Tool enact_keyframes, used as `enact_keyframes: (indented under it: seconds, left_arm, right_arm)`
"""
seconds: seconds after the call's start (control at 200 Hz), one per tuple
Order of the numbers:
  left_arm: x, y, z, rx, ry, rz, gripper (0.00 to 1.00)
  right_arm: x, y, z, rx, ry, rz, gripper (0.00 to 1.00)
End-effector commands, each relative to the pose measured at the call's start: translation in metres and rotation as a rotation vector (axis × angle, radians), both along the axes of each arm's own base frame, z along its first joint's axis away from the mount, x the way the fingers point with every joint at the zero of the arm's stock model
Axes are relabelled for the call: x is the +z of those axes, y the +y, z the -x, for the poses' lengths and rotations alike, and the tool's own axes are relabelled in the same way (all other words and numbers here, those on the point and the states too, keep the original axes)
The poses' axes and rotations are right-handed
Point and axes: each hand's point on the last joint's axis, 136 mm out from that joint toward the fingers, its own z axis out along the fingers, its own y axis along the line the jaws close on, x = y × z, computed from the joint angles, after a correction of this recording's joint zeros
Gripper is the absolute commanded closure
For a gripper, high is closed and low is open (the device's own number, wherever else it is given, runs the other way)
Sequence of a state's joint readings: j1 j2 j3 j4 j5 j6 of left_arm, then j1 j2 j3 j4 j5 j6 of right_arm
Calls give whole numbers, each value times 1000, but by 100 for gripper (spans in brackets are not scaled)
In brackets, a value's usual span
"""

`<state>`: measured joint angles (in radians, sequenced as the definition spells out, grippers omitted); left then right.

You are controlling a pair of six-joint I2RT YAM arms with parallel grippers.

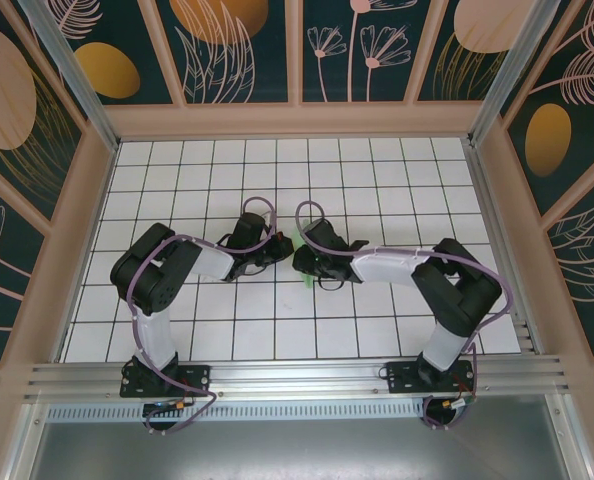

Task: Fold a paper plane with a square sheet of paper (pick it up from the middle)
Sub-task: Move a paper plane to the center of the table.

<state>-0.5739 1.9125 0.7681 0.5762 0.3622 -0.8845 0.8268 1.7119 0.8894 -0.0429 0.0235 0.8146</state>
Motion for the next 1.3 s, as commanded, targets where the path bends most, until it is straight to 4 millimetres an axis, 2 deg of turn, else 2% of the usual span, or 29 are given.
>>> enact_keyframes:
  seconds: [0.0,0.205,0.31,0.39,0.515,0.636,0.806,0.886,0.906,0.966,1.096,1.296]
  left_arm:
    - [-4,2,1,-7,6,8,100]
    - [-3,2,1,-8,4,8,100]
    - [-2,3,0,-5,1,-1,100]
    - [1,6,-2,3,-6,-15,100]
    - [14,9,-7,12,-31,-32,93]
    - [28,17,-13,41,-57,-49,81]
    - [39,40,-20,109,-70,-93,60]
    - [35,55,-22,148,-60,-138,50]
    - [46,58,-23,161,-82,-132,48]
    - [46,70,-24,196,-86,-167,41]
    - [45,88,-23,245,-84,-224,35]
    - [44,90,-21,243,-82,-232,31]
  right_arm:
    - [-8,-8,-2,-17,-7,99,58]
    - [-12,-9,-7,-32,-13,147,61]
    - [-11,-12,-11,-44,-32,182,66]
    - [-10,-17,-13,-52,-46,213,75]
    - [-8,-20,-15,-55,-53,235,91]
    - [-3,-19,-19,-61,-69,242,97]
    - [8,-14,-33,-53,-100,260,98]
    - [7,-16,-41,-55,-103,269,98]
    - [6,-16,-43,-54,-100,270,98]
    - [2,-18,-50,-57,-95,276,97]
    - [-2,-18,-65,-47,-97,291,94]
    - [1,-9,-72,-21,-92,279,78]
